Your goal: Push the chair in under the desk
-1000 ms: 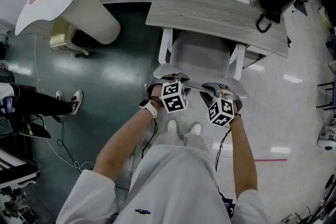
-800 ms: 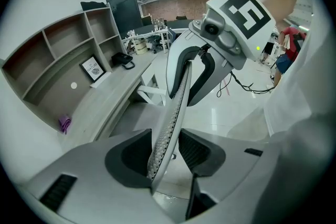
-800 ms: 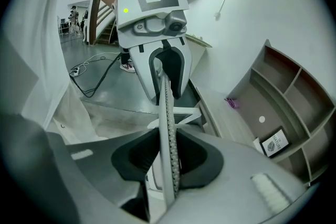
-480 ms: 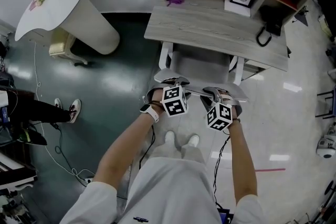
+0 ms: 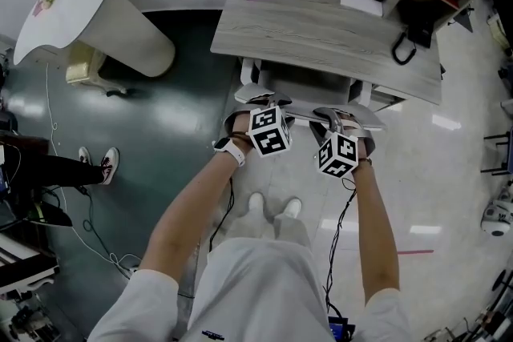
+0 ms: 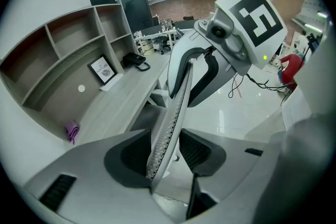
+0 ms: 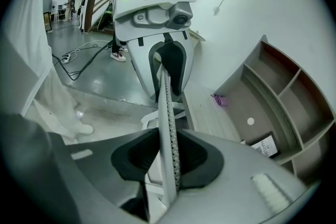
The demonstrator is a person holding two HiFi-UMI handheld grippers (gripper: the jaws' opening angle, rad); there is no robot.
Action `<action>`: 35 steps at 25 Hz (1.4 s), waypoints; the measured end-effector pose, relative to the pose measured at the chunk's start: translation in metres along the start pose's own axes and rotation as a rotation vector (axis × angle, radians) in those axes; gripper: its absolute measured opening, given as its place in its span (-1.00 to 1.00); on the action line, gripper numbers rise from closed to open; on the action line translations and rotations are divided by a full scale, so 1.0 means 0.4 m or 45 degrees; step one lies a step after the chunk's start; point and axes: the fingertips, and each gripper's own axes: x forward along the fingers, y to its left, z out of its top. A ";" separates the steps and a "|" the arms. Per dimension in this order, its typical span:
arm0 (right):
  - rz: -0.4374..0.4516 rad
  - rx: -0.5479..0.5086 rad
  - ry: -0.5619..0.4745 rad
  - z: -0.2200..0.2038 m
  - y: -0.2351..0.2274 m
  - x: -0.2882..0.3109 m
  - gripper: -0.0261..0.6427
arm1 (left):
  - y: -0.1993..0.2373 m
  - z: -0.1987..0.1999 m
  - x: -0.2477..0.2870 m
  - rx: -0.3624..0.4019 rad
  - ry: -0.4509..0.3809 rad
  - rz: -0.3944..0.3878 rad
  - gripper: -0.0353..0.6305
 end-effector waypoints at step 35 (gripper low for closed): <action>-0.359 0.085 -0.191 0.133 -0.153 -0.129 -0.39 | 0.039 0.095 -0.155 -0.242 -0.434 0.192 -0.61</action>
